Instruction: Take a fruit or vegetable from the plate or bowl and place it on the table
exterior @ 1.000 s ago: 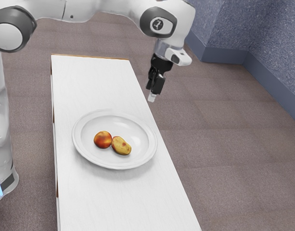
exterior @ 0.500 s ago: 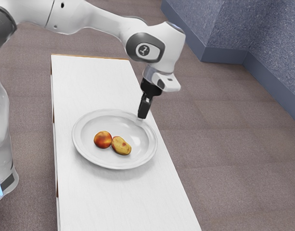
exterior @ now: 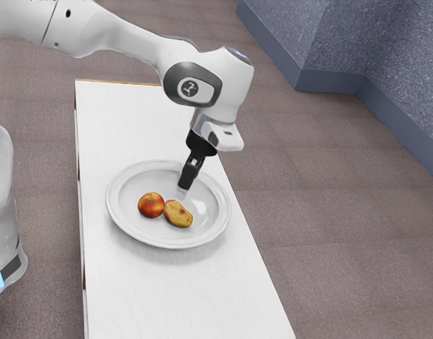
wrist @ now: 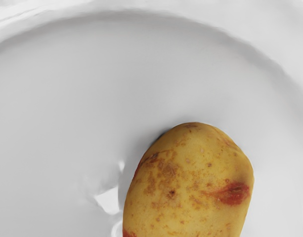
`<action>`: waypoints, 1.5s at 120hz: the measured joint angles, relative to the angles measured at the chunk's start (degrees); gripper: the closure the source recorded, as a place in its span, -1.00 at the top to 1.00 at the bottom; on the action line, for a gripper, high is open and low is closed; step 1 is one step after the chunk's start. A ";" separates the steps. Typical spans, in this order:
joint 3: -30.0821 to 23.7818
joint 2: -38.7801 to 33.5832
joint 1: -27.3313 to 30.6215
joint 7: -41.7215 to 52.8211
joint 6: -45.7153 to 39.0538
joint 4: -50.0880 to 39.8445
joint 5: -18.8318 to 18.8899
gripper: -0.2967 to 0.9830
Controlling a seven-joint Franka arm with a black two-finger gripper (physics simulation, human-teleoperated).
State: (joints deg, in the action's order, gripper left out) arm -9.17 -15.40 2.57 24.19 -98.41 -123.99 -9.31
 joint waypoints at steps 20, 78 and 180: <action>-2.45 -0.36 -0.07 0.76 -0.63 -0.58 -1.52 0.54; -3.66 -2.07 -0.29 4.66 -3.59 -3.39 -3.79 0.54; -3.93 0.55 -0.29 10.28 -9.72 -9.25 -3.84 0.12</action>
State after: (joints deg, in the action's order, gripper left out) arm -13.10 -14.85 2.28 34.47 -108.13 -133.24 -13.15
